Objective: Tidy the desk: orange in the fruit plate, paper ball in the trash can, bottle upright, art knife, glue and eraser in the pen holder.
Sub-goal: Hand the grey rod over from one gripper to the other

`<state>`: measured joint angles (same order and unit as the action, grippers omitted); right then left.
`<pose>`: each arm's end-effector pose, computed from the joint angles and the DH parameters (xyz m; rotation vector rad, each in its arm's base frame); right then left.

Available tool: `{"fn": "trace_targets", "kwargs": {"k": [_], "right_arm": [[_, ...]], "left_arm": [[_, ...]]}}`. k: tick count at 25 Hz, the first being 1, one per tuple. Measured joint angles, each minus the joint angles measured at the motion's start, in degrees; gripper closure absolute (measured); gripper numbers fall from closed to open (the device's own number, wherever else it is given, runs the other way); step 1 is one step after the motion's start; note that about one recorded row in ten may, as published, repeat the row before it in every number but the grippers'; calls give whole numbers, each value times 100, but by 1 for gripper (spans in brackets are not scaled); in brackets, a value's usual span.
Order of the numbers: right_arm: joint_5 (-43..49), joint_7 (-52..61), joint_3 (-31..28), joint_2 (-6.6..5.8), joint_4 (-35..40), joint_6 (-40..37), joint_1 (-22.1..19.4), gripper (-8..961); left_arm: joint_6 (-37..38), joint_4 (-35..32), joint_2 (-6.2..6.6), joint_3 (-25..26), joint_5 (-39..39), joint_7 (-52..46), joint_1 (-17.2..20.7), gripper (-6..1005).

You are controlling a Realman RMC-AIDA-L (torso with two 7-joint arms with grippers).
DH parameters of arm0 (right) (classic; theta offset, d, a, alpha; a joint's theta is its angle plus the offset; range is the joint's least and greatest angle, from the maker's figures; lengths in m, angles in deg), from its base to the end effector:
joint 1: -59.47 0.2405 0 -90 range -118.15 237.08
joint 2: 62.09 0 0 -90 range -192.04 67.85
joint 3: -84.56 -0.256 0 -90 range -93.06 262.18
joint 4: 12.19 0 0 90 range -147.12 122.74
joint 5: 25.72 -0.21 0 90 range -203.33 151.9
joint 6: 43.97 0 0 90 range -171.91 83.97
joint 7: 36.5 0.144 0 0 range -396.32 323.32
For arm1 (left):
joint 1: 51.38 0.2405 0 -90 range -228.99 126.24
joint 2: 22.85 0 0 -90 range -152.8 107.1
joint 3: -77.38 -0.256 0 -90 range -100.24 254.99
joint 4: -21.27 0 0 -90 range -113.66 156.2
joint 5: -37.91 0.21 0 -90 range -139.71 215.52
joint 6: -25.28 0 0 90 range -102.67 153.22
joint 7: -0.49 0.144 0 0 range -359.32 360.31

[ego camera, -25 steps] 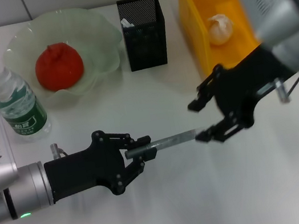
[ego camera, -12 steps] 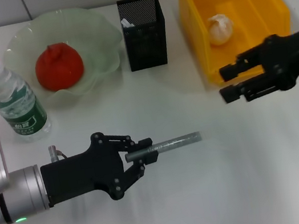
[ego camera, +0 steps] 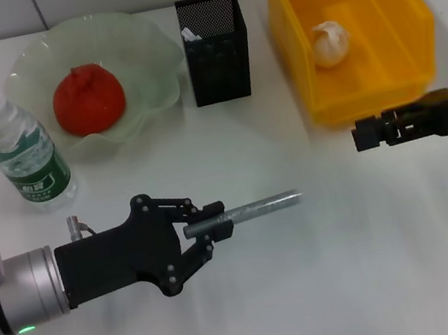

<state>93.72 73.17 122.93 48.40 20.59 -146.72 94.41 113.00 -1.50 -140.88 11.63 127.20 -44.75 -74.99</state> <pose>0.2586 0.3268 0.0425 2.7181 -1.2933 -0.6717 -0.2712 0.2677 -0.0579 -2.7887 -0.1408 -0.8446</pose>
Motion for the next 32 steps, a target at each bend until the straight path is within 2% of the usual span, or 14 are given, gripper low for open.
{"fn": "trace_targets", "kwargs": {"k": [3,7,14,16,32], "right_arm": [[-7,178,-47,-94,-430,187,13,352],[-22,222,-228,-122,-747,140,27,351],[-26,412,-282,-110,-835,90,7,351],[-27,415,-280,-109,-851,61,14,351],[-20,398,-261,-1,-1060,31,207,352]], "left_arm": [[79,0,5,70,0,2,9,798],[174,0,6,139,0,-12,16,796],[406,12,8,325,0,-67,10,793],[570,46,-14,542,0,-140,-11,792],[640,249,-62,591,-120,-210,-235,784]]}}
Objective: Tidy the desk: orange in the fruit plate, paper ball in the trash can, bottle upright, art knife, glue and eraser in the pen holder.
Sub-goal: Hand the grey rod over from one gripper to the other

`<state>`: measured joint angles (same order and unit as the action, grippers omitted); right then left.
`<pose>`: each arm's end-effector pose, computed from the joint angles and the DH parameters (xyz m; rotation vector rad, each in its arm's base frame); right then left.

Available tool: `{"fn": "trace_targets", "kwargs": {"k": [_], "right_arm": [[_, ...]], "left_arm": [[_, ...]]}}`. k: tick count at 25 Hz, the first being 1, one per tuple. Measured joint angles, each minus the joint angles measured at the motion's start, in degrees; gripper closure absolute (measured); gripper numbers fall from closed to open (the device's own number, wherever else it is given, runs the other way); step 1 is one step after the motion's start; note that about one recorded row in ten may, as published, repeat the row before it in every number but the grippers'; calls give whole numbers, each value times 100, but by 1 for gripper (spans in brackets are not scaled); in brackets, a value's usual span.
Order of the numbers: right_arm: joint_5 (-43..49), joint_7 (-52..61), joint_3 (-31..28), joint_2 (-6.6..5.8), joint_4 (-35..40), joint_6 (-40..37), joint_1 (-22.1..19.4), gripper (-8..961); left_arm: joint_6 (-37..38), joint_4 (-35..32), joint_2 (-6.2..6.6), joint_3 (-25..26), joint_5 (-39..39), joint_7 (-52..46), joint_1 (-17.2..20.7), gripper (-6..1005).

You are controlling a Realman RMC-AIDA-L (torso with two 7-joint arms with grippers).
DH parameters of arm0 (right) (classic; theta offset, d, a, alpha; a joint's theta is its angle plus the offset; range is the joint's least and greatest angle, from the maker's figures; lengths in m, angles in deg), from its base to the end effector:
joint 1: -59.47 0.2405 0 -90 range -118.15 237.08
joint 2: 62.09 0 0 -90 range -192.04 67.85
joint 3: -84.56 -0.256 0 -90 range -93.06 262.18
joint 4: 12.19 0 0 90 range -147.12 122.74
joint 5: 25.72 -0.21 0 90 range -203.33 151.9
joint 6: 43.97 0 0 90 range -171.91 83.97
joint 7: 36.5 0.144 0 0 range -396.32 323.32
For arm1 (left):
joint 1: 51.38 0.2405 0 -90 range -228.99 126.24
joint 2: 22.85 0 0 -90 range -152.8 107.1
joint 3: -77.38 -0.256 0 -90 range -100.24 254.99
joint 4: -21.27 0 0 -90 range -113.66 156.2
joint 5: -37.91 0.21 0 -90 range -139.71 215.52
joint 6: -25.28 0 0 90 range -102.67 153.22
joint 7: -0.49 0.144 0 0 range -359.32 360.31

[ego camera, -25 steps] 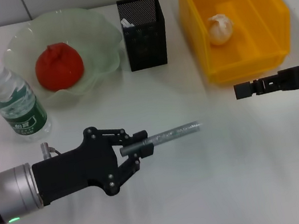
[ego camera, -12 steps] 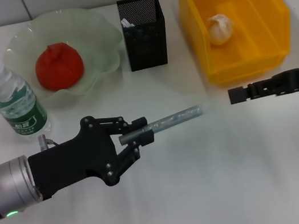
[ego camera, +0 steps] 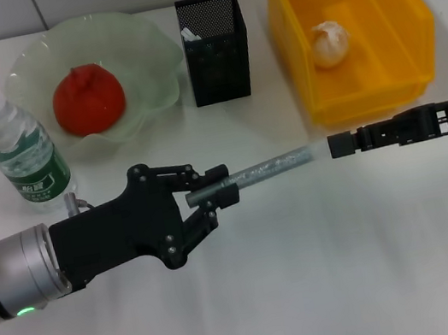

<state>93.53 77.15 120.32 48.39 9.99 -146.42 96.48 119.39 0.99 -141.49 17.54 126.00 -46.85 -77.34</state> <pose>0.2544 0.3193 0.0197 2.4679 -1.4636 -0.7511 -0.2515 0.2735 -0.0476 -2.7195 -0.1867 -1.0629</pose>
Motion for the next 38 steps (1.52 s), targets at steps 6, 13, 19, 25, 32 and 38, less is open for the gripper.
{"fn": "trace_targets", "kwargs": {"k": [6,13,19,25,32,38], "right_arm": [[-8,-20,-24,37,-4,-16,61,352],[-84,-70,-15,106,-3,-123,181,352],[-110,-124,-15,162,-3,-226,232,353],[-176,-177,-1,188,-3,-349,274,353],[-242,-237,-15,209,-3,-530,271,352],[-242,-238,17,235,-2,-547,255,351]], "left_arm": [[36,16,-3,-2,-20,2,-22,781],[195,16,-1,7,-80,4,-28,777],[268,17,-6,3,-144,39,-41,774],[363,16,-9,0,-186,50,-27,771],[522,16,-5,7,-195,56,8,768],[538,16,9,7,-208,81,24,765]]}}
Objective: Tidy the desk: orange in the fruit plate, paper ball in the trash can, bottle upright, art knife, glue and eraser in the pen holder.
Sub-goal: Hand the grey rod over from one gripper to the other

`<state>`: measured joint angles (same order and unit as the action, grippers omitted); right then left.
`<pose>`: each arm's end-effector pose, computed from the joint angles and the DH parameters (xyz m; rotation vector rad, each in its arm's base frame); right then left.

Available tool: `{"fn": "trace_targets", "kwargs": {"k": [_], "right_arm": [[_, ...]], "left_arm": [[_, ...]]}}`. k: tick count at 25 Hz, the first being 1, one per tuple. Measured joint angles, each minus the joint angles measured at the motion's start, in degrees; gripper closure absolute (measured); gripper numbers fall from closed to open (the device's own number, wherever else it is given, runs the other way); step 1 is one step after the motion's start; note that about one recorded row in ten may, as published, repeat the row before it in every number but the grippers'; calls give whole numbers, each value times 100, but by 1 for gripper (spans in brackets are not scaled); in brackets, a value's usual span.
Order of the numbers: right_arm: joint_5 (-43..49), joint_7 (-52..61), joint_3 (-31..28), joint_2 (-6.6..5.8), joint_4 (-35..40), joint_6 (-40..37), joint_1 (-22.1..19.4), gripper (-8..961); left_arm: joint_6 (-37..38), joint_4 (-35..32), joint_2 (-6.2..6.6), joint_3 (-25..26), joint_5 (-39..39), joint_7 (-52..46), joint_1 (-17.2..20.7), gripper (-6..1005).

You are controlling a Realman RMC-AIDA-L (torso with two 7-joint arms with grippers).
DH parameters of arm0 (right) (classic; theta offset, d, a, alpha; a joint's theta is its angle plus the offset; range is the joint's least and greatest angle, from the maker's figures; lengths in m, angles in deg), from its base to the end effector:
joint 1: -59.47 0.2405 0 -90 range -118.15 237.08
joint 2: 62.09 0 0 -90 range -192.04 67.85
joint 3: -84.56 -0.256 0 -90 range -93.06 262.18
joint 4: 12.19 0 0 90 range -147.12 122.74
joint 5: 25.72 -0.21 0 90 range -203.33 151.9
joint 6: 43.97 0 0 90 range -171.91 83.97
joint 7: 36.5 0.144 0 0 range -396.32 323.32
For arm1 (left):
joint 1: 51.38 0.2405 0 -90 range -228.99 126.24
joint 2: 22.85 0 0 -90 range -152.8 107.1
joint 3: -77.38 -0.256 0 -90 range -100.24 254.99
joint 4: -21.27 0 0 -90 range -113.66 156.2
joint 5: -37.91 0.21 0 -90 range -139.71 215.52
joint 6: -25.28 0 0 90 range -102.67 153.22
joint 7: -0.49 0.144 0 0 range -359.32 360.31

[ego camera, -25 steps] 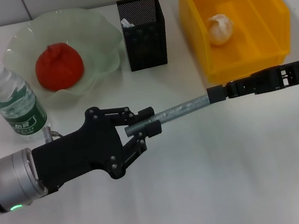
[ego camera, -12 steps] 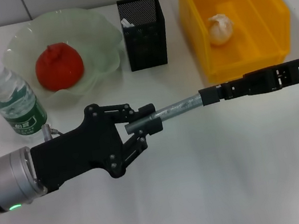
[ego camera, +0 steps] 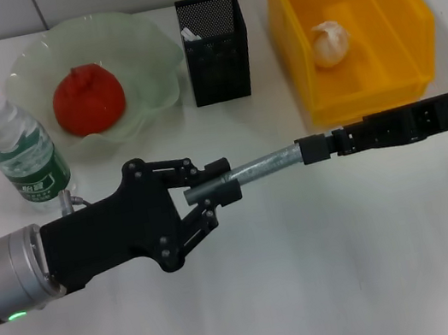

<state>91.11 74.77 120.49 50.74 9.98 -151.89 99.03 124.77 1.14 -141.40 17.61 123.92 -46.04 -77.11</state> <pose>0.2223 0.3161 0.0104 2.4144 -1.2614 -0.8157 -0.2430 0.2667 -0.0389 -2.6964 -0.1335 -1.1933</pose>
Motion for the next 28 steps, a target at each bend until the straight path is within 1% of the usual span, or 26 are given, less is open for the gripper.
{"fn": "trace_targets", "kwargs": {"k": [8,14,16,28], "right_arm": [[0,0,12,12,36,-71,-16,359],[1,0,10,13,36,-73,-22,479],[2,-4,10,13,40,-72,-31,556],[7,-26,14,-30,51,-72,-81,566]], "left_arm": [[12,0,18,-10,11,48,21,761],[19,0,26,-24,26,53,25,758],[19,-3,26,-40,30,75,25,757],[18,-7,25,-53,45,203,29,751]]}}
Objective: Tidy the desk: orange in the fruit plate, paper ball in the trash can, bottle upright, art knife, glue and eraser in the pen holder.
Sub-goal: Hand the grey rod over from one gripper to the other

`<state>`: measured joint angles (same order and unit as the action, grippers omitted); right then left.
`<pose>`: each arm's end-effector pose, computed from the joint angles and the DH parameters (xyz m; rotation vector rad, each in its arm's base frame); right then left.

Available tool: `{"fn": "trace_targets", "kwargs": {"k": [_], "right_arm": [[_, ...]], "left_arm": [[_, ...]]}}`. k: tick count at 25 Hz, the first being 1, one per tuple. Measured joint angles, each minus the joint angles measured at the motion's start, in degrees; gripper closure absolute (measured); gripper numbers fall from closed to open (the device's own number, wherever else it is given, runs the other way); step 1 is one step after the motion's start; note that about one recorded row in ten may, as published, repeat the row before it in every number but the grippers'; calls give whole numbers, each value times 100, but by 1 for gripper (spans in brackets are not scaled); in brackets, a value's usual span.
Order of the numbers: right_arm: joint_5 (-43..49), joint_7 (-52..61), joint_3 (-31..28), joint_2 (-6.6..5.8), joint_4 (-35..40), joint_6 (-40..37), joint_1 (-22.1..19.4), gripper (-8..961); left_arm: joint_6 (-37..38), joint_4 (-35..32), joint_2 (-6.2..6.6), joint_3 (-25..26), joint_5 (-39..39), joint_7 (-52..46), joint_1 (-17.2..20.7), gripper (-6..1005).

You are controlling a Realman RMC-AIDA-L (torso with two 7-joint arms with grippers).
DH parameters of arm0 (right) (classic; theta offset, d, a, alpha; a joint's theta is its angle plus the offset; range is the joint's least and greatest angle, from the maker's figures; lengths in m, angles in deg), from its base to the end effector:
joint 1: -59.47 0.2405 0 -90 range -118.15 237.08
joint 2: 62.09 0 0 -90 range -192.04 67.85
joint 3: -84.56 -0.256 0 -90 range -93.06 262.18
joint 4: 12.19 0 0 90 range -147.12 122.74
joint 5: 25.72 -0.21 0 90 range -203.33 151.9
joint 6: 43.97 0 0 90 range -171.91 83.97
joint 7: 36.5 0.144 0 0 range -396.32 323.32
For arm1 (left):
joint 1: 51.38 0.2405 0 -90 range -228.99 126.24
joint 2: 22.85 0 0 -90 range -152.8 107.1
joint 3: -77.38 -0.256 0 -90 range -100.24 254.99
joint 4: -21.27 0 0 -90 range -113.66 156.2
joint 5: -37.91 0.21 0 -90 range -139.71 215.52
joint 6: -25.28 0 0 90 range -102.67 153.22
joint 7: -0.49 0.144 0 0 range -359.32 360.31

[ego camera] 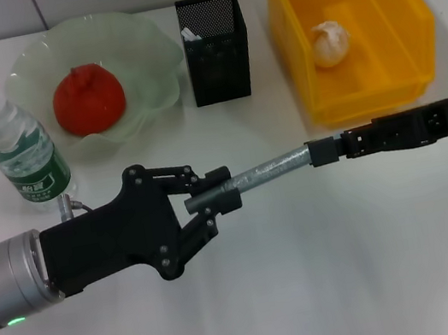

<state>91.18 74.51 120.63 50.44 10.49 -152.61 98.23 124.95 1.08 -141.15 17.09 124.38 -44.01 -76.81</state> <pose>0.2267 0.3129 0.0138 2.4189 -1.2602 -0.8122 -0.2454 0.2640 -0.0389 -2.7047 -0.0851 -1.1728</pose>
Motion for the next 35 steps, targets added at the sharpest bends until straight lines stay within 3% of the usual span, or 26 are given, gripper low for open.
{"fn": "trace_targets", "kwargs": {"k": [16,18,35], "right_arm": [[38,-44,5,-4,0,-70,-2,571],[41,-45,5,-4,0,-68,-6,650],[44,4,5,-65,9,1,10,658]], "left_arm": [[-13,7,-5,-9,54,88,4,743],[-12,7,-6,-13,55,89,4,742],[4,-43,1,-60,54,92,22,733]]}}
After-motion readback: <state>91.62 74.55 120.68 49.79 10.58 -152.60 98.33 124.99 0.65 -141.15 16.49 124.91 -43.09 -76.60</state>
